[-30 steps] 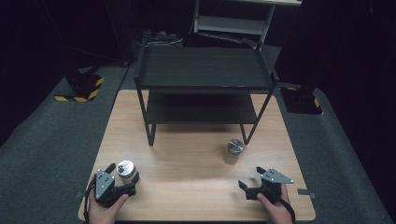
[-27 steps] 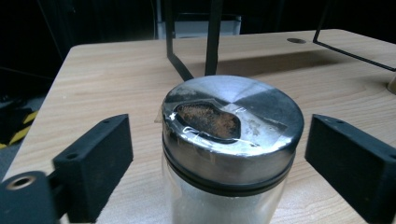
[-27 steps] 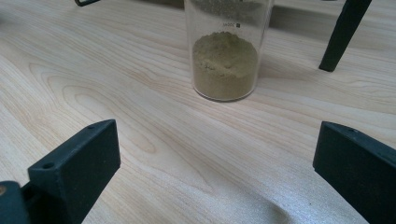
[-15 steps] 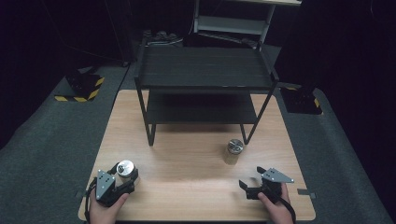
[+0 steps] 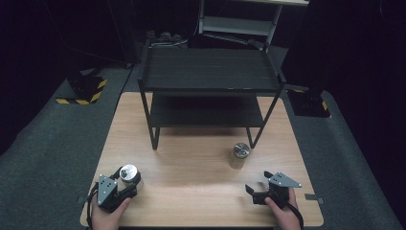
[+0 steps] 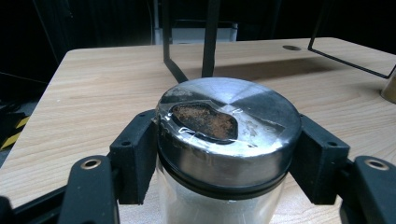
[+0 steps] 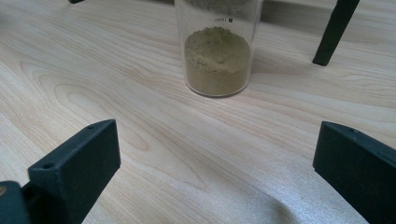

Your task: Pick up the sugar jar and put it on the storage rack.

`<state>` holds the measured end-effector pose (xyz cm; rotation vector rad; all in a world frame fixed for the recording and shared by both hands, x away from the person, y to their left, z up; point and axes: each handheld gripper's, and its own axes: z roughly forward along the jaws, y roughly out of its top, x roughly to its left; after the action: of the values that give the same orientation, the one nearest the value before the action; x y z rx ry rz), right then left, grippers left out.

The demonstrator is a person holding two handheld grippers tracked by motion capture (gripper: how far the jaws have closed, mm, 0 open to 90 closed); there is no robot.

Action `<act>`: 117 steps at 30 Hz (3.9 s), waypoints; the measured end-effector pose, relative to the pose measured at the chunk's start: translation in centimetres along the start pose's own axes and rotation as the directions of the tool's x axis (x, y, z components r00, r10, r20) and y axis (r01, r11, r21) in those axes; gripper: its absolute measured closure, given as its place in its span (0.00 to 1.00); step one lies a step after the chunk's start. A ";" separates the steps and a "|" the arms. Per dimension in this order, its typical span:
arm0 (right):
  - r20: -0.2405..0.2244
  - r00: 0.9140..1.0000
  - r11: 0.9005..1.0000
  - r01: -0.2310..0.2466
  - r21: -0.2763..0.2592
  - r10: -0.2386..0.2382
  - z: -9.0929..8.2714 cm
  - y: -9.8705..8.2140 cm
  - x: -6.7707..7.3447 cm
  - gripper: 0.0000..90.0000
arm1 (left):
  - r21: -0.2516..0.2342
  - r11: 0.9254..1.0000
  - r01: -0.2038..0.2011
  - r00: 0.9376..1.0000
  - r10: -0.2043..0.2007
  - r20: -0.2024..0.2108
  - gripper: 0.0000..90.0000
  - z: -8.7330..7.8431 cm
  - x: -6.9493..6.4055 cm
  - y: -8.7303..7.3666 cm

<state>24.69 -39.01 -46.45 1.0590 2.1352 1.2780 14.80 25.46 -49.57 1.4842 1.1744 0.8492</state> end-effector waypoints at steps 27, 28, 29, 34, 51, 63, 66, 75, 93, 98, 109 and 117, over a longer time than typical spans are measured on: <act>0.002 1.000 1.000 -0.005 0.013 0.005 0.0 0.2 0.0 0.01 | -0.042 0.998 -0.050 0.998 0.051 0.039 0.37 0.1 -2.4 3.7; 0.001 1.000 1.000 -0.006 0.014 0.006 0.0 0.2 0.0 0.00 | -0.044 0.998 -0.049 0.998 0.051 0.040 0.37 0.1 -2.5 3.9; 0.000 1.000 1.000 -0.006 0.014 0.006 0.0 0.2 0.0 0.00 | -0.046 0.998 -0.044 0.998 0.046 0.044 0.37 0.2 -2.5 4.0; -0.001 1.000 1.000 0.004 0.016 -0.004 0.0 0.3 0.0 0.00 | -0.058 0.998 -0.039 0.998 0.042 0.052 0.37 0.5 -2.9 4.9; -0.009 1.000 1.000 0.009 0.020 -0.009 0.1 0.3 0.0 0.00 | -0.126 0.992 -0.024 0.994 0.038 0.107 0.37 1.0 -4.2 8.0; -0.016 1.000 1.000 0.010 0.023 -0.010 0.1 0.4 -0.2 0.01 | -0.137 0.988 -0.065 0.989 0.083 0.124 0.37 2.6 -5.6 11.4; -0.019 1.000 1.000 0.007 0.023 -0.006 0.1 0.3 -0.2 0.01 | -0.141 0.987 -0.080 0.985 0.100 0.138 0.37 3.1 -5.8 12.6; -0.023 1.000 1.000 0.007 0.022 -0.007 0.1 0.3 -0.3 0.00 | -0.178 0.981 -0.075 0.981 0.104 0.164 0.37 4.2 -6.8 15.7; -0.032 0.999 1.000 -0.006 0.021 0.006 0.1 0.3 -0.6 0.00 | -0.232 0.970 -0.066 0.982 0.105 0.160 0.37 5.4 -7.2 22.2; -0.029 0.999 1.000 -0.012 0.017 0.012 0.0 0.2 -0.6 0.01 | -0.240 0.968 -0.080 0.981 0.119 0.152 0.37 5.5 -7.4 23.6; -0.032 0.999 1.000 -0.013 0.015 0.013 0.0 0.2 -0.7 0.01 | -0.269 0.962 -0.050 0.983 0.096 0.158 0.37 6.4 -7.2 26.7; -0.036 0.999 1.000 -0.016 0.012 0.016 0.0 0.1 -0.8 0.01 | -0.286 0.956 -0.061 0.983 0.107 0.150 0.37 7.6 -7.7 28.7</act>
<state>25.21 -39.60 -46.34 1.0680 2.1671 1.3030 26.68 15.69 -23.04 1.3482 0.8354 0.8932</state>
